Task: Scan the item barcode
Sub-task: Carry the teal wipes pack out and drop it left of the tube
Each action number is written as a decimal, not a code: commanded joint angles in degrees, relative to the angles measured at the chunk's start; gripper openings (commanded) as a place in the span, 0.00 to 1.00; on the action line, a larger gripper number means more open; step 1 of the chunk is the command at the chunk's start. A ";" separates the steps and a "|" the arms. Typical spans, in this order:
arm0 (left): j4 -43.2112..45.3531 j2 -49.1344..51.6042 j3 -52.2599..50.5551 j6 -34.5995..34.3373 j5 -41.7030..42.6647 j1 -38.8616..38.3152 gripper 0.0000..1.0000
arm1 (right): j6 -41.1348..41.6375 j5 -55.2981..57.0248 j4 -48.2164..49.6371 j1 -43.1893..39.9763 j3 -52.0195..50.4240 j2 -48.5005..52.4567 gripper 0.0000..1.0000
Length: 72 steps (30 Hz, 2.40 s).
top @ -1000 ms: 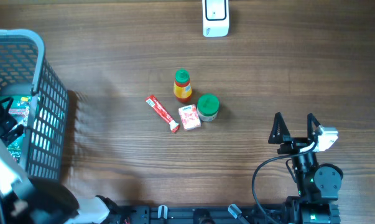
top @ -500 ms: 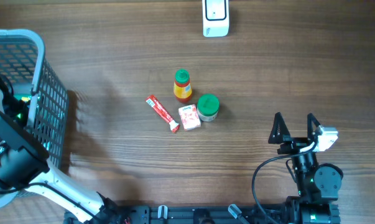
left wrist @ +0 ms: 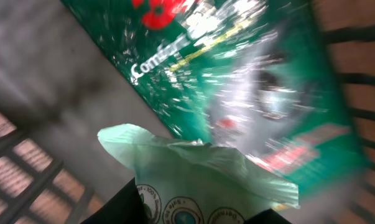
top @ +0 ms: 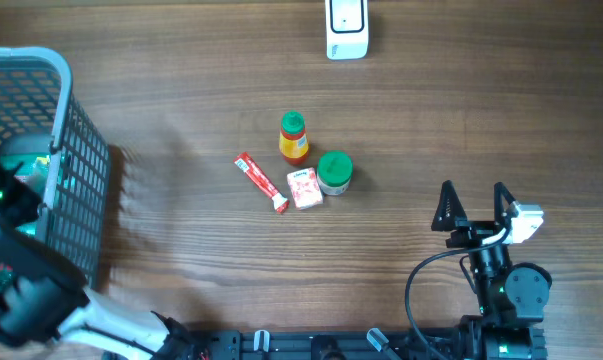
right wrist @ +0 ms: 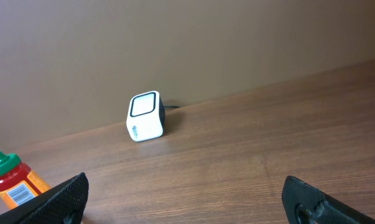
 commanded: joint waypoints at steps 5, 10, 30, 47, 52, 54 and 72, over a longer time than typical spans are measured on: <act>-0.02 -27.41 0.31 7.26 3.43 0.63 0.41 | 0.37 0.79 0.28 0.35 -0.07 0.02 1.00; -0.72 -39.78 0.28 8.57 7.48 -6.73 0.41 | 0.39 0.79 0.28 0.35 -0.07 0.02 1.00; -13.05 -8.31 -0.04 14.45 -1.68 -61.88 0.39 | 0.37 0.79 0.28 0.35 -0.07 0.02 1.00; -0.37 7.02 -13.66 15.93 -2.91 -63.84 0.49 | 0.39 0.79 0.28 0.35 -0.07 0.02 1.00; -0.50 6.21 -13.18 15.96 -2.73 -63.25 0.81 | 0.37 0.79 0.28 0.35 -0.07 0.02 1.00; -1.29 3.98 -10.84 17.14 -2.78 -62.27 0.90 | 0.39 0.79 0.28 0.35 -0.07 0.02 1.00; -6.51 -28.92 8.55 28.92 -16.15 -29.90 1.00 | 0.37 0.79 0.28 0.35 -0.07 0.02 1.00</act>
